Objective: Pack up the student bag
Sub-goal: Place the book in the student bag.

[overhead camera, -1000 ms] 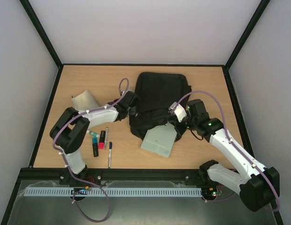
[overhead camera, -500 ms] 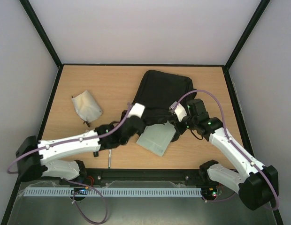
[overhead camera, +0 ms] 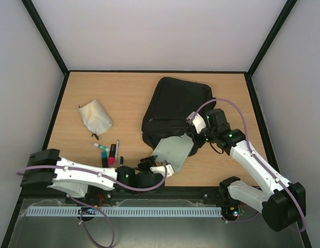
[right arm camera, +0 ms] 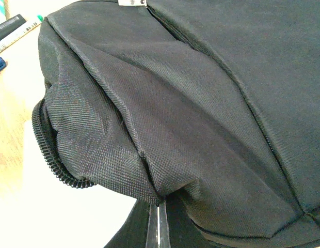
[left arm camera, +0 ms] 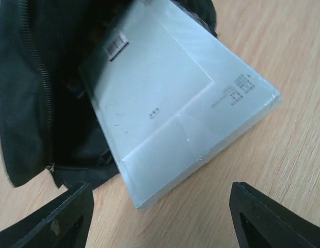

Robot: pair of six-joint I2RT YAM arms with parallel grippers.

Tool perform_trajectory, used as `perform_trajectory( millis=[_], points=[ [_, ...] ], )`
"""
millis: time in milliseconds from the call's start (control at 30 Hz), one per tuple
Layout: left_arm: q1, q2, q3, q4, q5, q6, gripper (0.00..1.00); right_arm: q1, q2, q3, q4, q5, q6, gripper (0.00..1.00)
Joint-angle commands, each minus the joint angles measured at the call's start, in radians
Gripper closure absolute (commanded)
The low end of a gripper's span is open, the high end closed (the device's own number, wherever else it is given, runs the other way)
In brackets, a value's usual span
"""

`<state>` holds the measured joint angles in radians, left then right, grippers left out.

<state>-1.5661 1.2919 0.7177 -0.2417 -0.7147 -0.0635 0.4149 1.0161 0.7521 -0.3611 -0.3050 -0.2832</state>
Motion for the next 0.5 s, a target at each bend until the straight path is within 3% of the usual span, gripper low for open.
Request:
perform_trajectory(
  millis=[0, 167, 467],
  points=[
    [-0.01, 0.103, -0.012, 0.098, -0.013, 0.149, 0.25, -0.013, 0.0, 0.01, 0.032, -0.012, 0.012, 0.99],
    [-0.003, 0.234, 0.009, 0.184, 0.052, 0.243, 0.26, -0.016, -0.008, 0.015, 0.027, -0.029, 0.016, 0.99],
    [0.047, 0.406, 0.064, 0.292, 0.012, 0.297, 0.27, -0.018, -0.012, 0.017, 0.019, -0.062, 0.017, 0.99]
  ],
)
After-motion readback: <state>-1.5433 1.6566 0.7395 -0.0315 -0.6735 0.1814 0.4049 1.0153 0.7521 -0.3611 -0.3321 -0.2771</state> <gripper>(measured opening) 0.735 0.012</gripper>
